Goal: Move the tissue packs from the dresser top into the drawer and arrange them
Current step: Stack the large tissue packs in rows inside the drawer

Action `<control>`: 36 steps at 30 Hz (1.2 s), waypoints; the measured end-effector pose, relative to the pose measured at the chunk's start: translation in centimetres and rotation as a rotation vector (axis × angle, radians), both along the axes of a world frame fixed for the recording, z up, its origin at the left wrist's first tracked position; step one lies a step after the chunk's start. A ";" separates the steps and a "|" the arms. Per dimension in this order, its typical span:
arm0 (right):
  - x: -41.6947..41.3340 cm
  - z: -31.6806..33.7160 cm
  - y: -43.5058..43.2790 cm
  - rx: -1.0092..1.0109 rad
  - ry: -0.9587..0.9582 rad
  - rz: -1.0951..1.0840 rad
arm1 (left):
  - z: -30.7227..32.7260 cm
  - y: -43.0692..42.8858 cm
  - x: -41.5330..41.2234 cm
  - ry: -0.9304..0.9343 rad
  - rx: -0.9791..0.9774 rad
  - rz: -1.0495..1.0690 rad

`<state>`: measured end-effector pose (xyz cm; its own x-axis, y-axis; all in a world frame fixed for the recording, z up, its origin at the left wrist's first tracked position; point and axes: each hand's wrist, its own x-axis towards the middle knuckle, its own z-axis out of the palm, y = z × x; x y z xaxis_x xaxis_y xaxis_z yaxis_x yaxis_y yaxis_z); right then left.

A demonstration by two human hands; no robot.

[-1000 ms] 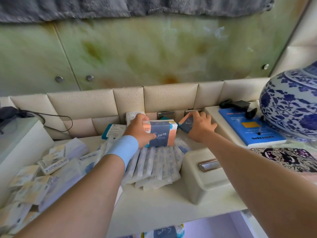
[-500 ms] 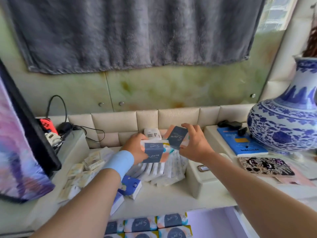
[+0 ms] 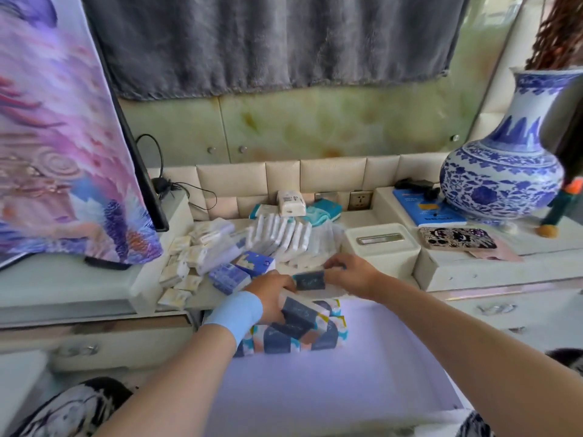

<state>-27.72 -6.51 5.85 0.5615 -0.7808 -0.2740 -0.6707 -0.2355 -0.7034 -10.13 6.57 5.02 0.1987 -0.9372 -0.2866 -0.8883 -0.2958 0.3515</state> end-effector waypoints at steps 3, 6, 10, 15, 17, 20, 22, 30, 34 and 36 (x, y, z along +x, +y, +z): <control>-2.1 -2.0 1.0 0.276 0.081 -0.164 | -1.7 1.4 -1.9 0.004 0.047 -0.065; -4.5 -3.6 1.3 0.481 0.148 -0.215 | -2.9 1.5 -2.8 0.032 0.102 -0.073; -7.0 -4.9 1.3 0.544 0.269 -0.262 | -4.6 1.3 -3.8 -0.009 0.176 -0.120; -9.0 -7.2 1.5 -0.049 0.679 -0.101 | -6.4 0.3 -4.8 -0.025 0.214 -0.169; -8.7 -8.6 2.2 -0.248 0.752 -0.051 | -6.9 -0.1 -5.0 -0.008 0.205 -0.154; -7.6 -10.8 3.5 -0.310 0.787 0.039 | -7.7 -0.6 -4.8 0.019 0.201 -0.134; -6.9 -12.4 4.0 -0.246 0.782 0.156 | -7.9 -0.7 -4.4 0.025 0.205 -0.118; -4.8 -11.1 1.8 0.351 0.147 -0.005 | -8.0 0.3 -0.9 0.171 0.172 0.087; -6.0 -9.7 0.4 0.376 0.062 0.219 | -7.6 0.2 -0.7 0.528 0.074 0.286; -6.3 -9.2 0.5 0.447 -0.031 0.253 | -7.6 -0.2 -1.7 0.638 0.026 0.332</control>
